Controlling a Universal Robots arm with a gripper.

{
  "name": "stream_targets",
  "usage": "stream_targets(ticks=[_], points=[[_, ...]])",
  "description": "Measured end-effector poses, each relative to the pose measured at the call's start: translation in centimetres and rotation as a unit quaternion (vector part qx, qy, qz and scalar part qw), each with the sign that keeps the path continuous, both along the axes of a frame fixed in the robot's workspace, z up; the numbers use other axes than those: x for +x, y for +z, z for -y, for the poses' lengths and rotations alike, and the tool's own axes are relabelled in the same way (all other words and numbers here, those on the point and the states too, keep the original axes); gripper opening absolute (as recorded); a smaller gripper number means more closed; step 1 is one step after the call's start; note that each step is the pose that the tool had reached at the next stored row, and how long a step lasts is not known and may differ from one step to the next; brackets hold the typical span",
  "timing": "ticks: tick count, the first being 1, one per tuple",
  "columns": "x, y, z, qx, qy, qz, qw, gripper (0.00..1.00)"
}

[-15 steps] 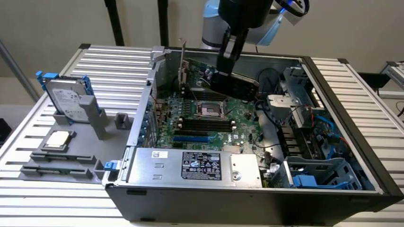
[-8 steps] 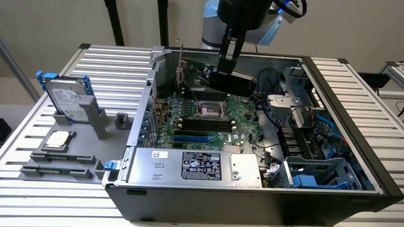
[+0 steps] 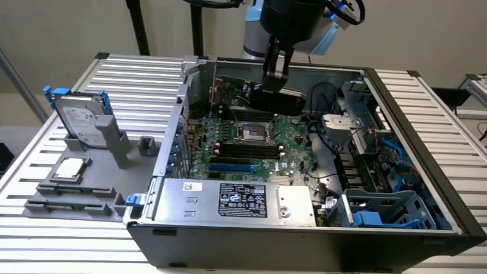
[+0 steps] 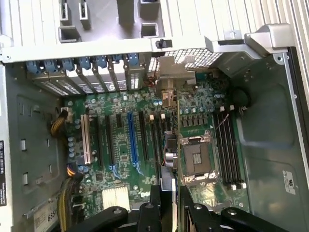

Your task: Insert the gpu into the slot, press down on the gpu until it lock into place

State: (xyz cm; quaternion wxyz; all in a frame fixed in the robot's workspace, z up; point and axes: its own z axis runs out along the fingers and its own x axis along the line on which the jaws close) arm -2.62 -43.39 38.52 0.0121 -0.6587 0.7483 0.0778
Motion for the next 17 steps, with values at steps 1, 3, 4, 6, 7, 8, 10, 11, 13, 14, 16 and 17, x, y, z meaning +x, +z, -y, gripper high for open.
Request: stream_targets(ticks=[1,3,4,6,7,8,10,11,13,14,16,17], points=[[0.0,-0.11,0.0,-0.0001,0.009,0.0,1.0,0.26],[-0.1,-0.39,0.0,0.0001,0.022,0.0,0.9998,0.26],[-0.2,-0.58,0.0,-0.0001,0.025,0.0002,0.9997,0.26],[-0.6,-0.93,0.01,-0.0001,0.027,0.0005,0.9996,0.26],[-0.8,-1.1,0.02,0.0,0.027,0.0013,0.9996,0.26],[-1.0,-1.23,0.04,-0.0001,0.027,0.0024,0.9996,0.26],[-1.3,-1.45,0.09,-0.0002,0.027,0.0059,0.9996,0.26],[-1.4,-1.53,0.18,-0.0004,0.027,0.0077,0.9996,0.26],[-1.6,-1.72,0.44,-0.0004,0.027,0.0099,0.9996,0.26],[-1.7,-1.8,0.58,-0.0003,0.027,0.011,0.9996,0.26],[-1.8,-1.94,0.92,-0.0004,0.027,0.0139,0.9995,0.26],[-1.9,-2.01,1.09,-0.0005,0.027,0.0158,0.9995,0.26]])
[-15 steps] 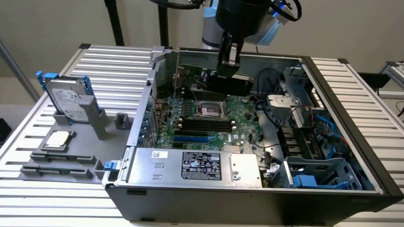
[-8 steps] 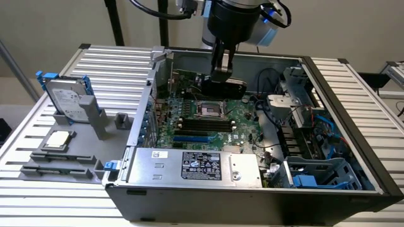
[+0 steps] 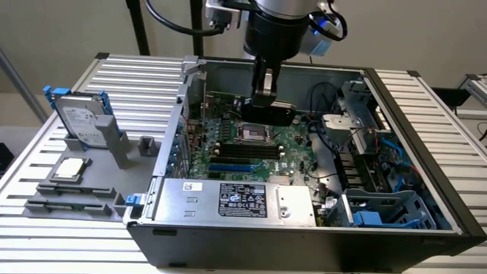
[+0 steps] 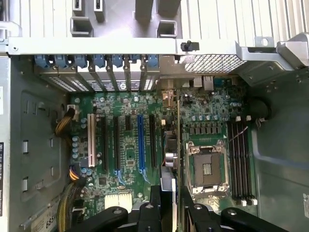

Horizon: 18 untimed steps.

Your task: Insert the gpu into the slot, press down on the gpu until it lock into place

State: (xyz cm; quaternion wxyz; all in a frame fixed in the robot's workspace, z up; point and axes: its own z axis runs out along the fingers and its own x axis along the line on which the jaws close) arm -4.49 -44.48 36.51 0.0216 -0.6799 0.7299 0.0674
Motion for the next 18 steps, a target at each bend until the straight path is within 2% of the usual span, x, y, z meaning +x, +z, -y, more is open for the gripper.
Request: stream_targets(ticks=[2,6,10,18], points=[[-0.1,-0.17,0.39,0.0,0.0,0.0034,1.0,0.26],[-0.1,-0.7,1.55,0.0,0.0,0.004,1.0,0.26],[-0.6,-1.3,1.81,0.0,0.0,0.007,1.0,0.26],[-1.3,-2.75,2.1,0.0,0.002,0.0072,1.0,0.26]])
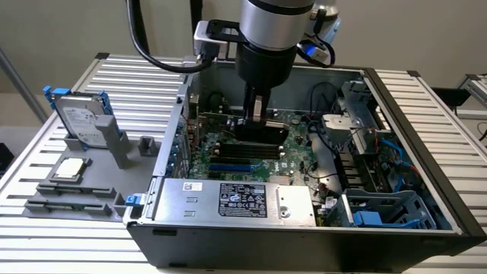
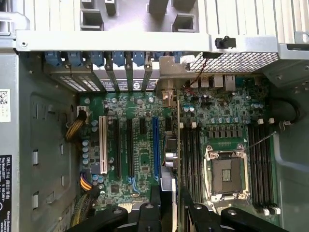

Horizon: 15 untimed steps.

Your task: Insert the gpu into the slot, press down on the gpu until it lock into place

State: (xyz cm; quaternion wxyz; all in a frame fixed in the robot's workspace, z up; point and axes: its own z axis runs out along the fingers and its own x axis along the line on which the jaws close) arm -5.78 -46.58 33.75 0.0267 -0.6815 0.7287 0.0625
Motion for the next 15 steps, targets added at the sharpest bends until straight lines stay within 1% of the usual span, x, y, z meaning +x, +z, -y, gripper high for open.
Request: stream_targets(ticks=[7,15], points=[[-0.2,-1.27,0.09,0.0,0.003,0.0,1.0,0.26],[-1.1,-2.73,0.09,0.0,0.014,0.0,0.9999,0.26]])
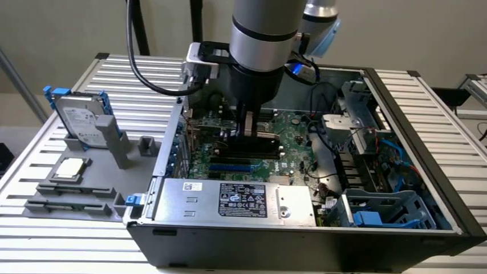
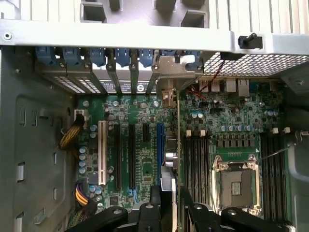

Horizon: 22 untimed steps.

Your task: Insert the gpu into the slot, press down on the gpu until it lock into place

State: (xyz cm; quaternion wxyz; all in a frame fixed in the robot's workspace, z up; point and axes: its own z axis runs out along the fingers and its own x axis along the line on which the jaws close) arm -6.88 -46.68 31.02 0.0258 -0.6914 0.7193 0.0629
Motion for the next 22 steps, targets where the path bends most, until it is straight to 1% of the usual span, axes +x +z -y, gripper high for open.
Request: stream_targets(ticks=[5,7,15,16,18,20,22], points=[[-0.3,-0.91,0.0,-0.0003,0.001,0.0,1.0,0.26],[-0.4,-1.27,0.0,-0.0008,0.001,0.0,1.0,0.26],[-0.5,-2.73,-0.05,-0.0053,0.001,0.0001,1.0,0.26],[-0.5,-2.91,-0.07,-0.0059,0.001,0.0001,1.0,0.26],[-0.5,-3.26,-0.13,-0.0082,0.001,0.0001,1.0,0.26],[-0.5,-3.55,-0.23,-0.0118,0.001,0.0,0.9999,0.26],[-0.5,-3.82,-0.34,-0.0141,0.001,0.0001,0.9999,0.26]])
